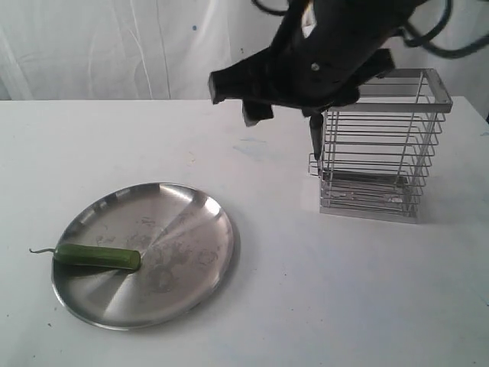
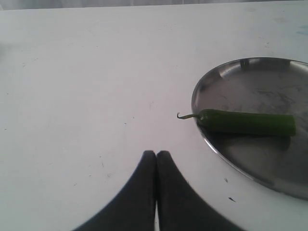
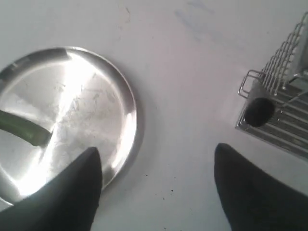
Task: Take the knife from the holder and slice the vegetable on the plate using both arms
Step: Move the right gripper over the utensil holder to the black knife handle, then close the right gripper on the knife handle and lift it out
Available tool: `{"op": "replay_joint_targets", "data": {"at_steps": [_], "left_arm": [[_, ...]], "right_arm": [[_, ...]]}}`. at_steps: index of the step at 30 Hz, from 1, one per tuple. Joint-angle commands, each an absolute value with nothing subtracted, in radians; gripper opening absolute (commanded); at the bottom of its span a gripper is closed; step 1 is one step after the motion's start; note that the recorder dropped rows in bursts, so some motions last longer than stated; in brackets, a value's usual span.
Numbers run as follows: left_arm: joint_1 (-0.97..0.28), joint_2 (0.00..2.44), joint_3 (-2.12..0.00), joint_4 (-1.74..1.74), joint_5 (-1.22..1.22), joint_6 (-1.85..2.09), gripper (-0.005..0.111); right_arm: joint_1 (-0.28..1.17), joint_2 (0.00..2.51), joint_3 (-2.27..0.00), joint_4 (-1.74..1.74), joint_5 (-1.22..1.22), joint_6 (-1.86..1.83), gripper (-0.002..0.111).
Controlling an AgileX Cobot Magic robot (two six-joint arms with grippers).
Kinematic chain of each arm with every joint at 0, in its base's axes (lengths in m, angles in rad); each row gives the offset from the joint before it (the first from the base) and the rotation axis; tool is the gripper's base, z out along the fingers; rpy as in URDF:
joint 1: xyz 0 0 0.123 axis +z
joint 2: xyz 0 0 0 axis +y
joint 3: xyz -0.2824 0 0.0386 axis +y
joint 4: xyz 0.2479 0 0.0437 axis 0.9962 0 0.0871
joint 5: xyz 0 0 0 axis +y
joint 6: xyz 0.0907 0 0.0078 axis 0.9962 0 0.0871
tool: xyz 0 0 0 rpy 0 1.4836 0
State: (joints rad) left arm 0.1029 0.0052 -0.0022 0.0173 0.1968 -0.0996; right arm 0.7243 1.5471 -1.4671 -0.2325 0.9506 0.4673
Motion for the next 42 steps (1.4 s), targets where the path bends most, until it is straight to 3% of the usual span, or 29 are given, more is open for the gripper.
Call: {"op": "replay_joint_targets", "data": {"at_steps": [1,11,37,39,42], "left_arm": [[0.096,0.0,0.0,0.013,0.196,-0.1,0.0],[0.096,0.0,0.0,0.013,0.196,-0.1,0.0],[0.096,0.0,0.0,0.013,0.196,-0.1,0.0],[0.096,0.0,0.0,0.013,0.196,-0.1,0.0],[0.096,0.0,0.0,0.013,0.196,-0.1,0.0]], "right_arm": [[0.736,1.631,-1.594,-0.307,1.129,0.614,0.062],[0.734,1.733,-1.606,-0.555,1.203,0.792,0.062],[0.637,1.85,-1.604,-0.546,1.065,0.894,0.062],[0.637,1.852,-1.604,-0.546,1.068,0.897,0.058],[0.637,1.856,-1.604,-0.547,1.068,0.904,0.041]]}}
